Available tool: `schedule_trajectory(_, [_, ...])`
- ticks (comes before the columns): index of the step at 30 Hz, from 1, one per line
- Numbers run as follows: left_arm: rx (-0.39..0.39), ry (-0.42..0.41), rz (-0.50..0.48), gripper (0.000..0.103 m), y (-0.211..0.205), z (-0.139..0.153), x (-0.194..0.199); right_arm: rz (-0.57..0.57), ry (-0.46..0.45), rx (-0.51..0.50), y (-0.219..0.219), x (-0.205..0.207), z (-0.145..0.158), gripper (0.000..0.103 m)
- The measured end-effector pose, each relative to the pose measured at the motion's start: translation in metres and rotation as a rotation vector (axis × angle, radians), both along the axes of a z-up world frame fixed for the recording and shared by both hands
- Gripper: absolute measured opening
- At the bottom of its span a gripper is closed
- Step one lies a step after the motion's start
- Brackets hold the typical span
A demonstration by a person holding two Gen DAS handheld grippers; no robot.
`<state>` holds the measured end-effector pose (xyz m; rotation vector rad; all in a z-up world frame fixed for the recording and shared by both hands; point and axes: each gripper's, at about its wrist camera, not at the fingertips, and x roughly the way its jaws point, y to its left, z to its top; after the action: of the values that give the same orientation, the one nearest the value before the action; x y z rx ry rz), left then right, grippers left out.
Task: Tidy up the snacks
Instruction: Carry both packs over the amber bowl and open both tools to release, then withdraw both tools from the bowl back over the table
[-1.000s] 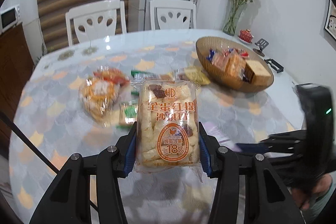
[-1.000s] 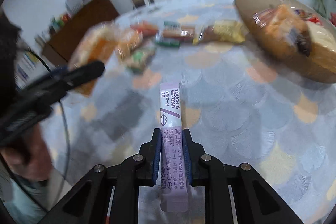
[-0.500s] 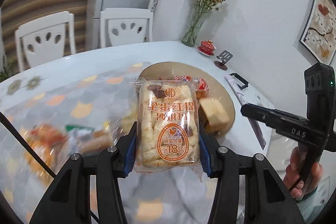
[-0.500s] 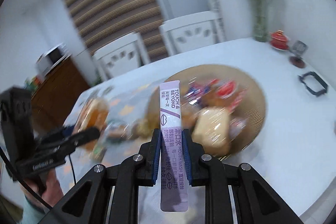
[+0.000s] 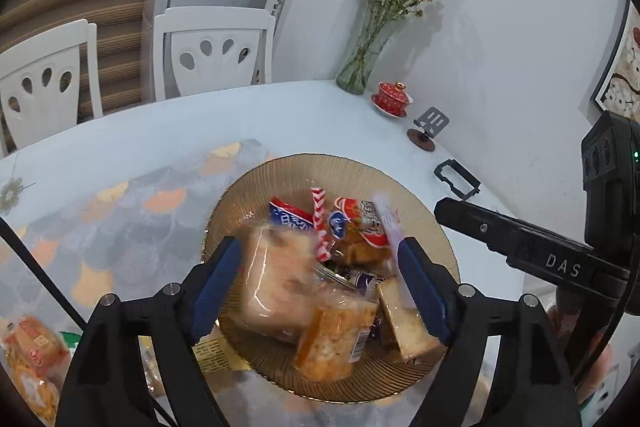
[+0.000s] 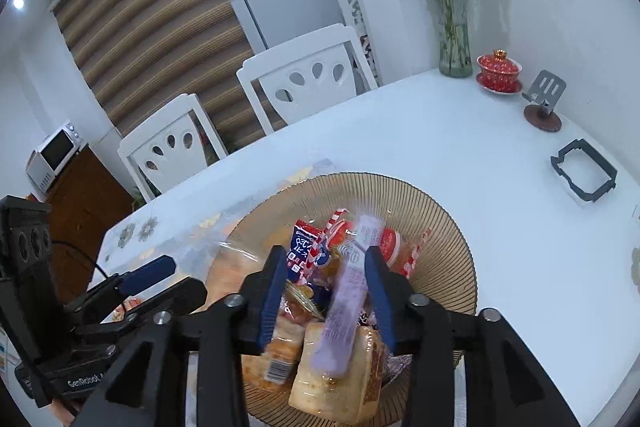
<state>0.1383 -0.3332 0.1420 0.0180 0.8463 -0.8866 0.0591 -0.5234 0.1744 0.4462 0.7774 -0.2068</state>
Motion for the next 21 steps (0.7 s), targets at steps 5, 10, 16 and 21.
schedule_trajectory(5, [-0.011,-0.003,-0.007,0.079,0.018,0.001,-0.012,0.028,0.018,-0.011,0.009,-0.012,-0.007,0.039])
schedule_trajectory(10, [-0.017,0.010,0.000,0.079,0.051,0.009,-0.032,0.057,0.026,0.033,0.022,-0.027,-0.016,0.044])
schedule_trajectory(16, [-0.024,-0.020,0.081,0.079,0.127,0.041,-0.066,0.133,-0.016,0.049,0.062,-0.053,-0.010,0.055])
schedule_trajectory(21, [-0.008,-0.082,0.223,0.079,0.211,0.065,-0.099,0.241,-0.071,0.063,0.108,-0.072,0.004,0.055])
